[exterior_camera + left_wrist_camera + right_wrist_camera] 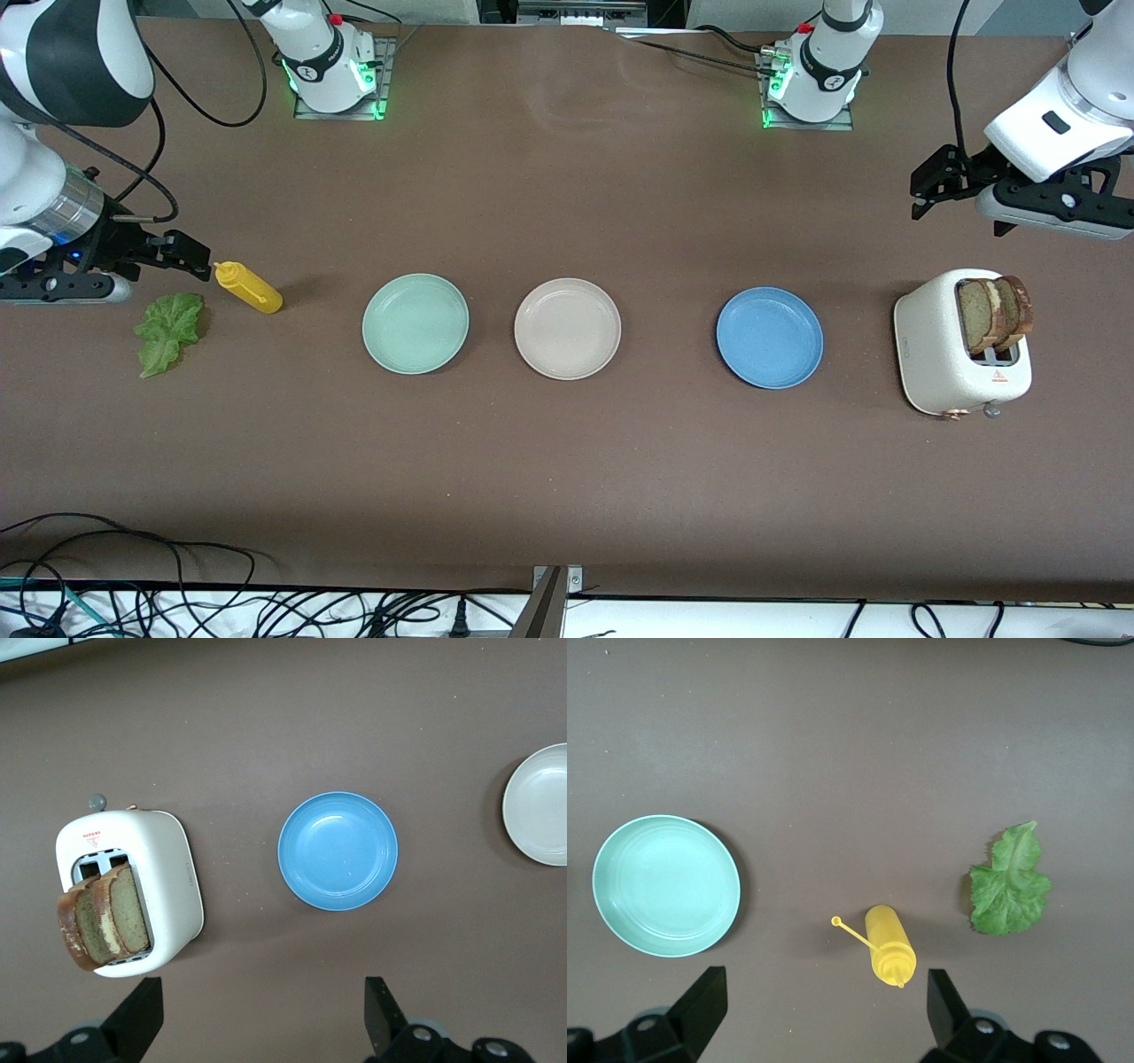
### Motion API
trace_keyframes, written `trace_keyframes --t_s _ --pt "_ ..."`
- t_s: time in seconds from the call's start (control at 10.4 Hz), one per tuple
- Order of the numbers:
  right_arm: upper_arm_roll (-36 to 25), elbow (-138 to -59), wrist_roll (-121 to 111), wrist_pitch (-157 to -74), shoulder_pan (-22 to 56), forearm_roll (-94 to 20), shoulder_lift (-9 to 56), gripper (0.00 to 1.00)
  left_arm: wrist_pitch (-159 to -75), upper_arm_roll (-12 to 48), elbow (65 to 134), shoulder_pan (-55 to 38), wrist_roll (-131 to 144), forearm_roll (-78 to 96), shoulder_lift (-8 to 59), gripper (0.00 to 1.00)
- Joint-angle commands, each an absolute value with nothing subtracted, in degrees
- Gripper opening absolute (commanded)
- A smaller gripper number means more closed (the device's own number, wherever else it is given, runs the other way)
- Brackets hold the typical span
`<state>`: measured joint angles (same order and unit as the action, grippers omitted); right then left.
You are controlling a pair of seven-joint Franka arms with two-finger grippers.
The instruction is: Make sandwich on beige plate with both arms
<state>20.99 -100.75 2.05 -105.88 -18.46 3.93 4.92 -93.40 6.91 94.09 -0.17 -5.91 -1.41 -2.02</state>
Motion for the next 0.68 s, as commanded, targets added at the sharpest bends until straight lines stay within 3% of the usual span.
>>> trace_keyframes --t_s 0.0,0.58 --pt "21.27 -100.11 1.49 -105.56 -18.63 3.69 4.92 1.00 -92.20 6.85 93.34 -0.09 -6.86 0.26 -2.55 1.00" --pt "21.27 -99.67 2.02 -103.18 -18.72 3.69 4.83 1.00 -91.23 6.77 93.34 0.00 -7.29 0.18 -2.72 1.00"
